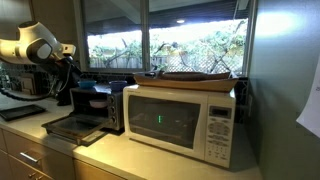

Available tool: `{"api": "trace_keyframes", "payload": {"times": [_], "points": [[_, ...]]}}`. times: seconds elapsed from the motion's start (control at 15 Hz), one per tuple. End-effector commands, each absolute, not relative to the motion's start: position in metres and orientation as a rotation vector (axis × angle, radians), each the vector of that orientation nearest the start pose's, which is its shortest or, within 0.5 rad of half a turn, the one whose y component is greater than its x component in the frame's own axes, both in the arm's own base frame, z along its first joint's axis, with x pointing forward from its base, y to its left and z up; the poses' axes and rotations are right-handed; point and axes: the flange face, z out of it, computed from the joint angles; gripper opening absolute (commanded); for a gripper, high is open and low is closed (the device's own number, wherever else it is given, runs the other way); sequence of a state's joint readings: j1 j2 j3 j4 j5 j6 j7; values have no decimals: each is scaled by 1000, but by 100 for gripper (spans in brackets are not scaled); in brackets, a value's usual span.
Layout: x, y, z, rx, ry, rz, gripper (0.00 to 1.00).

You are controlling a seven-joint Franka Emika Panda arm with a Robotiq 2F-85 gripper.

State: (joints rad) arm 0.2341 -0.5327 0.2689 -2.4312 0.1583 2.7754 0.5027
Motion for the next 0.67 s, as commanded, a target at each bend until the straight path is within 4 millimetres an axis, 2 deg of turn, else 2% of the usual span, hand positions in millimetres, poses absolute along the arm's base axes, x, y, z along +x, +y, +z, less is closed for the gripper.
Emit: {"api": "trace_keyframes", "payload": {"times": [0.0,0.33,0.6], "points": [[410,239,593,-2614,247,-927,100],[436,257,585,-2681,324,-810,100],[454,262,571,-2732,375,-789,99]]}}
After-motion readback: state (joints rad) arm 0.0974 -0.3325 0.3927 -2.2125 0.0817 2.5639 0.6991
